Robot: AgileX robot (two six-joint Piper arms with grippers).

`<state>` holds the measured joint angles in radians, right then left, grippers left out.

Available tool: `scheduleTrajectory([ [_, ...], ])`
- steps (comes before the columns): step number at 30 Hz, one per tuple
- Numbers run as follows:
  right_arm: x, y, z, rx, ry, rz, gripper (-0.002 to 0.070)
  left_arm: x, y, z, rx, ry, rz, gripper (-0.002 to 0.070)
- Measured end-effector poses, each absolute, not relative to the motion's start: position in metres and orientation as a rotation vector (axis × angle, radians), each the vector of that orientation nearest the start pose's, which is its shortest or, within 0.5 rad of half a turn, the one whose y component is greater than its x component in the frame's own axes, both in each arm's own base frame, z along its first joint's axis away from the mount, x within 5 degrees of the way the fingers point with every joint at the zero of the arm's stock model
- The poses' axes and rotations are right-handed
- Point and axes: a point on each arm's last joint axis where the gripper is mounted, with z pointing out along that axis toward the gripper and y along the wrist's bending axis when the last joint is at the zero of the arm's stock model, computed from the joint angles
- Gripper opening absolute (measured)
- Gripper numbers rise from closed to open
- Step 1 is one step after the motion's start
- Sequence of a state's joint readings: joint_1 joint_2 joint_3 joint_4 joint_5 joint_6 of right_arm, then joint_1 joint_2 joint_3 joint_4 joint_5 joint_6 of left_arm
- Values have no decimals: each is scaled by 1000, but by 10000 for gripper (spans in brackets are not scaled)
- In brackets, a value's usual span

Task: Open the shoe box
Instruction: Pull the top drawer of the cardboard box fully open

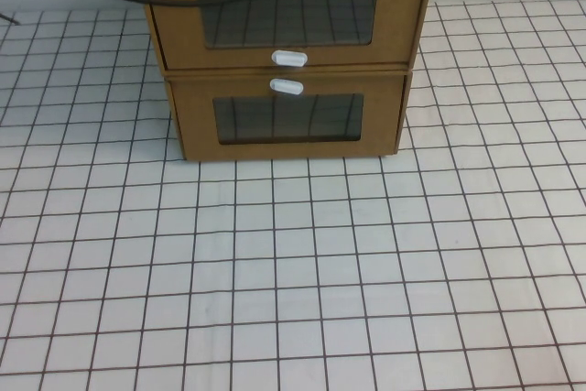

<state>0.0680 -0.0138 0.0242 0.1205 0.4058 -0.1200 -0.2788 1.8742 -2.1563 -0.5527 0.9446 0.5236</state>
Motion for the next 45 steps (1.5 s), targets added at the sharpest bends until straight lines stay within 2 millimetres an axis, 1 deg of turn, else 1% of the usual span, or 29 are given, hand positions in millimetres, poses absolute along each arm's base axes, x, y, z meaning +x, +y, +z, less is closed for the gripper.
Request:
scheduleTrajectory([
  [3, 51, 8, 170, -106, 1895, 85, -13, 407, -164, 443, 765, 1902, -509, -5],
  [7, 51, 8, 170, -106, 1895, 85, -13, 422, -177, 423, 803, 1880, -488, -5],
  [11, 51, 8, 170, -106, 1895, 85, -13, 434, -181, 410, 802, 1878, -474, -5],
  [20, 51, 8, 170, -106, 1895, 85, -13, 446, -184, 394, 798, 1886, -460, -5],
  [24, 51, 8, 170, -105, 1893, 85, -14, 448, -185, 392, 789, 1881, -468, -5],
  [27, 52, 8, 173, -95, 1859, 91, -13, 448, -185, 392, 788, 1882, -467, -5],
  [30, 54, 10, 180, -20, 1778, 176, -14, 449, -185, 392, 786, 1880, -468, -5],
  [35, 56, 9, 197, 227, 1589, 414, -13, 449, -185, 392, 786, 1880, -470, -5],
  [38, 56, 6, 203, 337, 1511, 498, -13, 449, -185, 392, 785, 1880, -470, -5],
  [42, 56, 5, 206, 429, 1475, 591, -13, 448, -185, 392, 785, 1880, -472, -5],
  [45, 54, 12, 218, 411, 1517, 663, -13, 448, -185, 392, 785, 1880, -472, -5],
])
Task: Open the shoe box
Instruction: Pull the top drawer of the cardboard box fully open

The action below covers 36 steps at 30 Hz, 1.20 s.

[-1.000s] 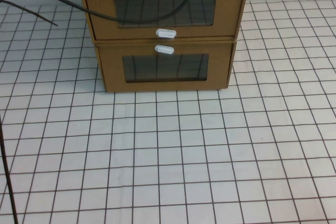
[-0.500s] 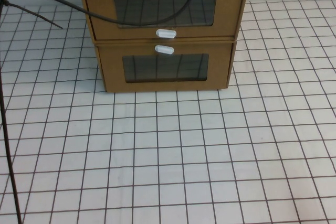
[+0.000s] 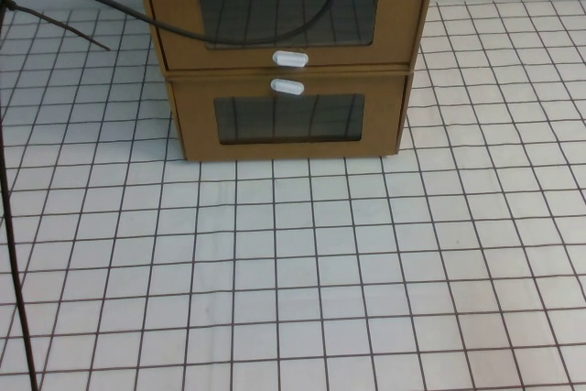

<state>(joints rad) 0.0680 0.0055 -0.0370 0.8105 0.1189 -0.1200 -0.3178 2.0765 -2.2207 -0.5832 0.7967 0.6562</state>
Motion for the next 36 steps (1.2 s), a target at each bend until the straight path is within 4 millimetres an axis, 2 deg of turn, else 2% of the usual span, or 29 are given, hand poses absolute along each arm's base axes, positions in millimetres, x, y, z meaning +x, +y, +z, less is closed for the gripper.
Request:
scheduleTrajectory([
  [6, 68, 27, 266, 273, 1756, 692, -13, 448, -185, 391, 791, 1886, -475, -5],
  [10, 92, 35, 292, 115, 1943, 628, -13, 446, -186, 393, 807, 1896, -485, -5],
  [18, 148, 45, 321, -119, 2132, 559, -13, 438, -184, 407, 848, 1919, -483, -5],
  [24, 193, 59, 342, -259, 2199, 583, -13, 440, -183, 401, 860, 1940, -450, -5],
  [30, 227, 100, 366, -478, 2175, 618, -13, 441, -182, 402, 859, 1939, -434, -5],
  [36, 251, 157, 376, -735, 2156, 531, -13, 441, -182, 402, 856, 1941, -433, -5],
])
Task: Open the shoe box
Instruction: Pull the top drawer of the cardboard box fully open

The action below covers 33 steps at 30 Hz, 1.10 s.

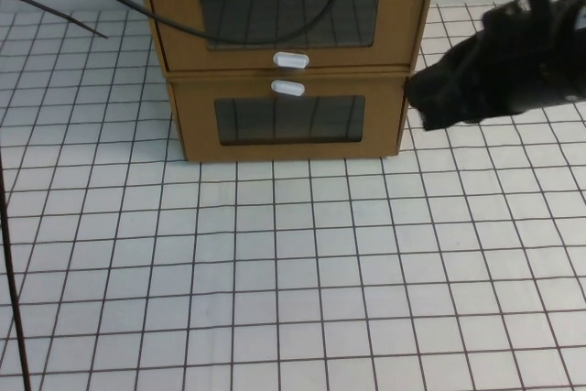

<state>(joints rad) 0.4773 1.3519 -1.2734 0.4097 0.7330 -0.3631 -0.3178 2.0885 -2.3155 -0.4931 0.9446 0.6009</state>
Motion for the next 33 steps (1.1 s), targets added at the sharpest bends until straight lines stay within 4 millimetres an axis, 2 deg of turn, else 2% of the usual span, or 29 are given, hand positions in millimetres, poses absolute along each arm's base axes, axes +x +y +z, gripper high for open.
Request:
scheduleTrajectory([
  [4, 256, 201, 367, -936, 2142, 358, -13, 441, -182, 402, 854, 1942, -435, -5],
  [9, 241, 254, 342, -1188, 2050, 56, -13, 441, -182, 401, 852, 1945, -436, -5],
  [14, 238, 285, 319, -1299, 1914, -223, -13, 442, -182, 400, 846, 1951, -441, -5],
  [18, 246, 296, 309, -1292, 1813, -361, -4, 442, -182, 400, 837, 1956, -447, -5],
  [20, 250, 298, 306, -1279, 1789, -387, 27, 442, -182, 401, 835, 1956, -447, -5],
  [26, 264, 305, 300, -1231, 1707, -417, 152, 442, -182, 401, 830, 1958, -453, -5],
  [33, 284, 303, 298, -1174, 1625, -459, 198, 442, -182, 401, 828, 1959, -454, -5],
])
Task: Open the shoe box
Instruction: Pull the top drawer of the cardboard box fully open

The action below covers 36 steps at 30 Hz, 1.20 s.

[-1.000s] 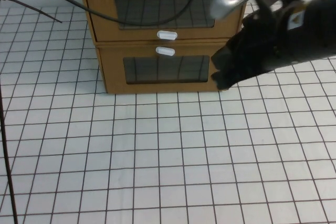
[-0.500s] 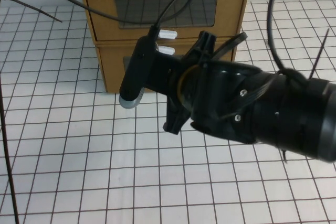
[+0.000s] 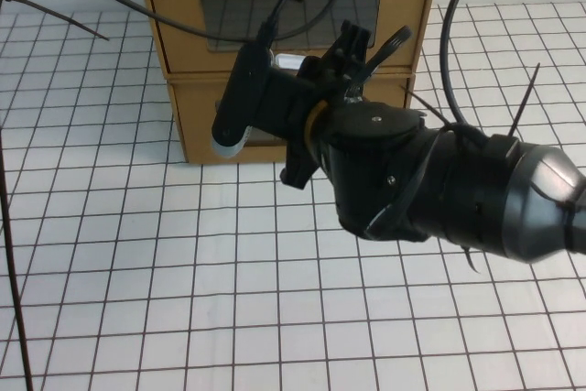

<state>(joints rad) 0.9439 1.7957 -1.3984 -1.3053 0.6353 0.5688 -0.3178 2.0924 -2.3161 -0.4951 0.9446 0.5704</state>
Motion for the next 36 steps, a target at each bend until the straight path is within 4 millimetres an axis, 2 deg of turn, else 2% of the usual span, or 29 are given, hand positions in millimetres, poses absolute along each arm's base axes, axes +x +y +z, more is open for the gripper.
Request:
scheduleTrajectory([
  [11, 303, 298, 295, -1210, 1561, -424, 219, 442, -183, 400, 832, 1965, -458, -5],
  [29, 331, 329, 271, -1258, 1498, -493, 222, 441, -183, 400, 842, 1974, -467, -5],
  [36, 344, 321, 259, -1256, 1527, -529, 222, 441, -183, 400, 842, 1974, -467, -5],
])
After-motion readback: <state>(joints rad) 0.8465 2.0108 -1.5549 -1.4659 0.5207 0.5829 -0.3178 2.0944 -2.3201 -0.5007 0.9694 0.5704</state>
